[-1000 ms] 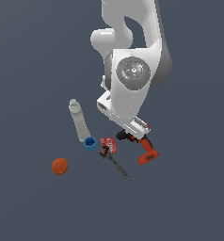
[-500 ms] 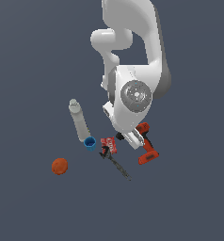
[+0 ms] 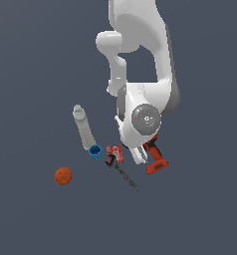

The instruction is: Pick up a designated object from a clutter of objects.

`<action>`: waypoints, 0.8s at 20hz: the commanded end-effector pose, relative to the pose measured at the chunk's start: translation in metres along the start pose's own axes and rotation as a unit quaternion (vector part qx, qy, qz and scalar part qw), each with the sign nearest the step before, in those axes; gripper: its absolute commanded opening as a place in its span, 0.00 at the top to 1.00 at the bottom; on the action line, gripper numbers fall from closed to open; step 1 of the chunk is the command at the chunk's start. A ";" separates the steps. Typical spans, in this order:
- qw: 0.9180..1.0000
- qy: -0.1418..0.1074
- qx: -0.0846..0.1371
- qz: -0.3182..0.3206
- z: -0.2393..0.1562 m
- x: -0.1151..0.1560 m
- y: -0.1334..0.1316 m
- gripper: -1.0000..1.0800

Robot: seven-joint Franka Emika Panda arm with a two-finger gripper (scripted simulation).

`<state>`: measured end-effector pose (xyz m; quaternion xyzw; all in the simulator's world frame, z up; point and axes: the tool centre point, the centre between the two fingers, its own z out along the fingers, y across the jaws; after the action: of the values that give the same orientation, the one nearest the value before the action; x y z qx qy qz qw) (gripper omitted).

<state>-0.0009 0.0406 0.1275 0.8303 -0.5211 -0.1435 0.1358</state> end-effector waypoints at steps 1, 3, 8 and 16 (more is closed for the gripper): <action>1.000 0.000 -0.006 0.021 0.006 0.000 -0.002 0.19; 0.999 -0.001 -0.009 0.033 0.010 -0.001 -0.003 0.19; 0.998 -0.001 -0.015 0.053 0.016 -0.001 -0.005 0.19; 0.998 -0.001 -0.016 0.056 0.020 -0.001 -0.005 0.19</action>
<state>-0.0041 0.0425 0.1085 0.7974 -0.5645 -0.1447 0.1567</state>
